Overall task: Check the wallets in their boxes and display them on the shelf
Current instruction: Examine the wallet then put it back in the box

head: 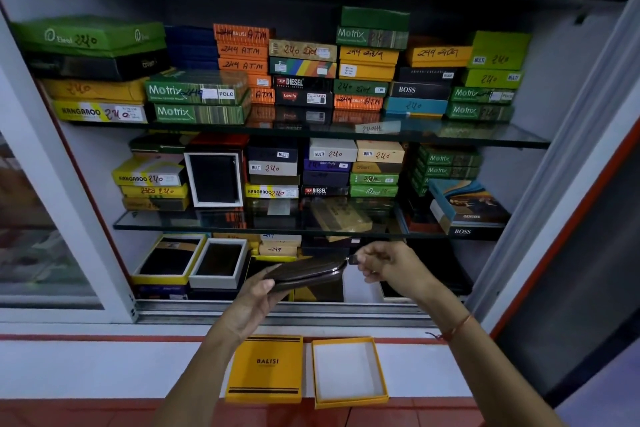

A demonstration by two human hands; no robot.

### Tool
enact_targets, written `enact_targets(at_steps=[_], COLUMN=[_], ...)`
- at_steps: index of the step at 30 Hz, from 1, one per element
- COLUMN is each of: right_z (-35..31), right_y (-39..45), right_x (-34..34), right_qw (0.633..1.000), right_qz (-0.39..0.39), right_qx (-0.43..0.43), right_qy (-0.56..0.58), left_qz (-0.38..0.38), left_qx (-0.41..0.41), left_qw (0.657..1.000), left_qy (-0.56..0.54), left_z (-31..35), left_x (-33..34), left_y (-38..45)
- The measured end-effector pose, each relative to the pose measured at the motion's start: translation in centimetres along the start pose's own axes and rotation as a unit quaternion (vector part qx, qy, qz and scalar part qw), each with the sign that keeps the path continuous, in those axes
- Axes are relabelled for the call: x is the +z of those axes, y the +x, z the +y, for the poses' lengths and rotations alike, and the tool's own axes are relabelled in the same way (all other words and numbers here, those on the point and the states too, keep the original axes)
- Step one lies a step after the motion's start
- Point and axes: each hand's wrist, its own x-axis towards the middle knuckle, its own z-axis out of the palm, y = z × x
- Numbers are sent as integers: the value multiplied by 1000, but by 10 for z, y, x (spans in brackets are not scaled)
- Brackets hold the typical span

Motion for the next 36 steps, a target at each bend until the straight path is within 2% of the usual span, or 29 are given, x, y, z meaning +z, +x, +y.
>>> enact_targets(at_steps=[4, 6, 9, 11, 14, 18, 22, 27, 29, 32, 33, 36], right_z=[1, 3, 8, 16, 29, 54, 99, 151, 160, 157, 157, 161], right_y=[-8, -15, -28, -32, -34, -48, -67, -82, -87, -89, -87, -81], right_x=[11, 27, 56, 62, 48, 42, 56, 84, 92, 98, 98, 96], right_qw=[997, 991, 983, 980, 956, 986, 980, 972, 967, 960, 956, 946], right_qz=[64, 87, 73, 74, 122, 60, 119, 111, 109, 102, 108, 124], right_qx=[-20, -41, -82, -88, -68, -2, 40, 87, 92, 89, 87, 92], right_qy=[-37, -91, -150, -160, -259, -153, -156, -185, -214, -246, -259, -284], left_qz=[95, 149, 184, 178, 153, 90, 65, 73, 75, 46, 39, 30], left_qx=[24, 30, 15, -2, -24, -74, -124, -128, -125, -85, -78, -63], left_qw=[991, 978, 971, 974, 977, 967, 942, 891, 843, 725, 703, 667], left_qy=[93, 141, 152, 138, 147, 226, 306, 429, 517, 682, 706, 742], left_z=[-4, -14, -27, -35, -41, -49, -70, -111, -118, -122, -123, -126], left_x=[14, 27, 49, 53, 46, 44, 42, 41, 46, 53, 56, 57], left_y=[11, 16, 17, 11, 0, -11, -24, -48, -54, -59, -60, -58])
